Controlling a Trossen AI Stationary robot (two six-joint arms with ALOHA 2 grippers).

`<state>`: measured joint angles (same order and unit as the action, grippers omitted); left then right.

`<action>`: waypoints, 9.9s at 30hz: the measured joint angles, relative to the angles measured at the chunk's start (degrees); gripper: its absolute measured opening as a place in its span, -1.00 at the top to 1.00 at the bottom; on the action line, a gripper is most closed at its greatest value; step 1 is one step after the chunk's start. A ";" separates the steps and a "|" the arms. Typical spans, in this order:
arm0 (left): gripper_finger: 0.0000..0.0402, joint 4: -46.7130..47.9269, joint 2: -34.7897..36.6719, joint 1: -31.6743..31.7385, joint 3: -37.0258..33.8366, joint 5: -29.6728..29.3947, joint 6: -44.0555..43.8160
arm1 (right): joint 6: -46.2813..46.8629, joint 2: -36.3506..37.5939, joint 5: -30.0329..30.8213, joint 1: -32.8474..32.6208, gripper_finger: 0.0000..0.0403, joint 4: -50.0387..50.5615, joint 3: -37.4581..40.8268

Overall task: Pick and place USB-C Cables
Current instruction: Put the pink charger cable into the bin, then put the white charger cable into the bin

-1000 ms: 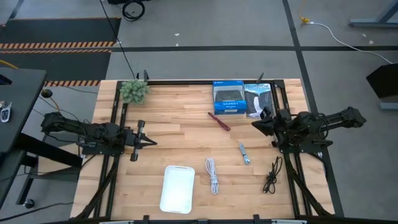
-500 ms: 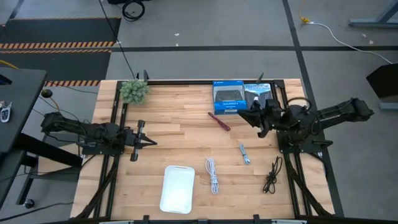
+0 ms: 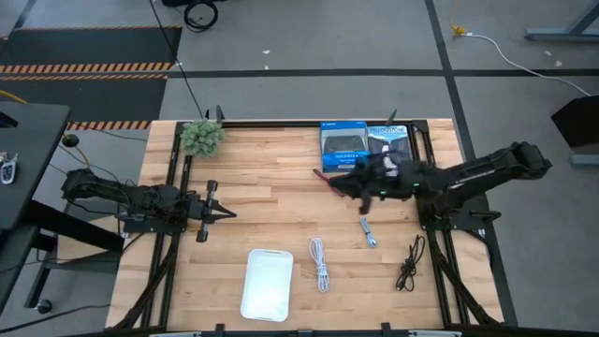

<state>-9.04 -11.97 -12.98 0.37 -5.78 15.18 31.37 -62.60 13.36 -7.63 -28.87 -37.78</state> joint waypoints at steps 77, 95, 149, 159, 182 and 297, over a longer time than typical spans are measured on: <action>0.94 -0.13 -0.01 0.01 0.01 0.00 0.00 | -10.09 -32.91 -6.31 12.63 0.95 64.47 -21.74; 0.94 -0.11 -0.01 0.01 0.01 0.00 0.00 | 6.75 -27.38 -7.83 -2.31 0.95 43.64 -37.35; 0.94 -0.11 0.00 -0.01 -0.01 0.01 0.00 | 48.27 -57.45 31.82 -23.49 0.95 36.89 -61.24; 0.94 -0.11 -0.01 0.01 0.01 0.00 0.00 | 41.48 -57.46 16.08 -23.53 0.95 47.82 -61.79; 0.94 -0.11 -0.01 -0.01 0.01 0.02 0.00 | 60.35 -57.47 3.85 -22.29 0.93 40.01 -52.37; 0.94 -0.11 0.01 0.01 -0.01 0.02 0.00 | 49.85 -57.52 -8.88 -15.90 0.35 73.50 -47.10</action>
<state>-9.15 -11.97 -12.97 0.36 -5.76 15.18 81.22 -120.11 4.48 -23.53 44.63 -84.88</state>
